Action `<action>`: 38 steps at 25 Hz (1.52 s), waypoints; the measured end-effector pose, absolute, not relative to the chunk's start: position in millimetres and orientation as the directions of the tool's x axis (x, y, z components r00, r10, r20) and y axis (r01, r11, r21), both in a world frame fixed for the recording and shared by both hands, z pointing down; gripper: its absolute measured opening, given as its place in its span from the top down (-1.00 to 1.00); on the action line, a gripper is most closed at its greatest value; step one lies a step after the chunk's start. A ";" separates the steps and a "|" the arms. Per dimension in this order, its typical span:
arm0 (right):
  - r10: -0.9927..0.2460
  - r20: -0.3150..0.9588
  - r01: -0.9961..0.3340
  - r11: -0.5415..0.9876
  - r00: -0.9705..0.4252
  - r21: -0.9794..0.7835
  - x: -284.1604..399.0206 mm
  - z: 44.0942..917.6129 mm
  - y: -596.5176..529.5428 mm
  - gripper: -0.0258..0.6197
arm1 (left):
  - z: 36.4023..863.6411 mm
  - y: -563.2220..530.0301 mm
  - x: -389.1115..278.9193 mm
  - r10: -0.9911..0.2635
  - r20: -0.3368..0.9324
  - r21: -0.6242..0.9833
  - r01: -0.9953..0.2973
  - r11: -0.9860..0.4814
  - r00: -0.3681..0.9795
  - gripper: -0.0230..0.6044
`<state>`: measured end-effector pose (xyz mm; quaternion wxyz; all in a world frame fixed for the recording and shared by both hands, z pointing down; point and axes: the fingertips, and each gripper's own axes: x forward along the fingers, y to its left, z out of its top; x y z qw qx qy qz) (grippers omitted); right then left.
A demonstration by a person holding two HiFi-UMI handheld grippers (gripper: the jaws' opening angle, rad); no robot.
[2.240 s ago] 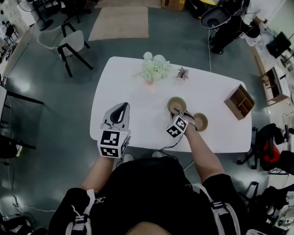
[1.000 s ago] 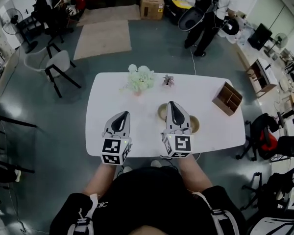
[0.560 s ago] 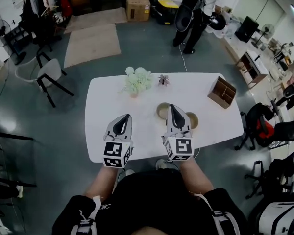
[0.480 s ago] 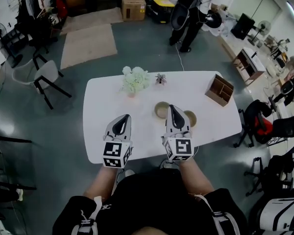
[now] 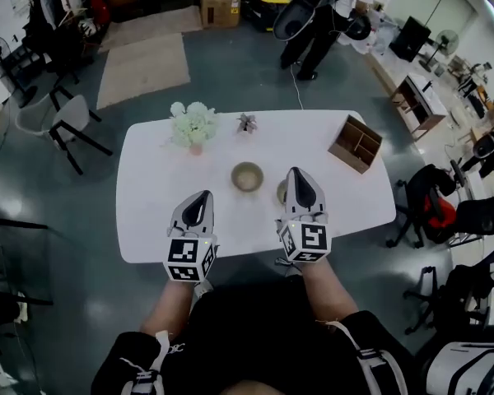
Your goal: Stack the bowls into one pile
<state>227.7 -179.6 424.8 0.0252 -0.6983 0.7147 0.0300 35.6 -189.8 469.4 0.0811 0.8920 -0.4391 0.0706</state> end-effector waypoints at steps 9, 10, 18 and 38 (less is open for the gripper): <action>-0.962 -0.075 -0.964 0.261 -0.264 0.048 391.6 454.6 -165.4 0.87 | 478.6 -138.9 212.9 -0.896 0.174 0.086 -0.913 -0.399 0.409 0.89; -0.956 -0.064 -0.958 0.283 -0.286 0.048 400.4 455.6 -163.9 0.87 | 478.8 -131.8 223.1 -0.901 0.187 0.087 -0.920 -0.381 0.391 0.89; -0.914 -0.036 -0.914 0.406 -0.405 -0.020 412.6 458.9 -140.4 0.87 | 465.1 -86.6 238.4 -0.928 0.225 0.069 -0.955 -0.290 0.298 0.89; -0.545 0.549 -0.617 0.784 -0.634 0.066 323.7 644.9 -140.5 0.39 | 493.6 -56.6 181.8 -0.959 0.265 0.056 -0.995 -0.088 0.099 0.89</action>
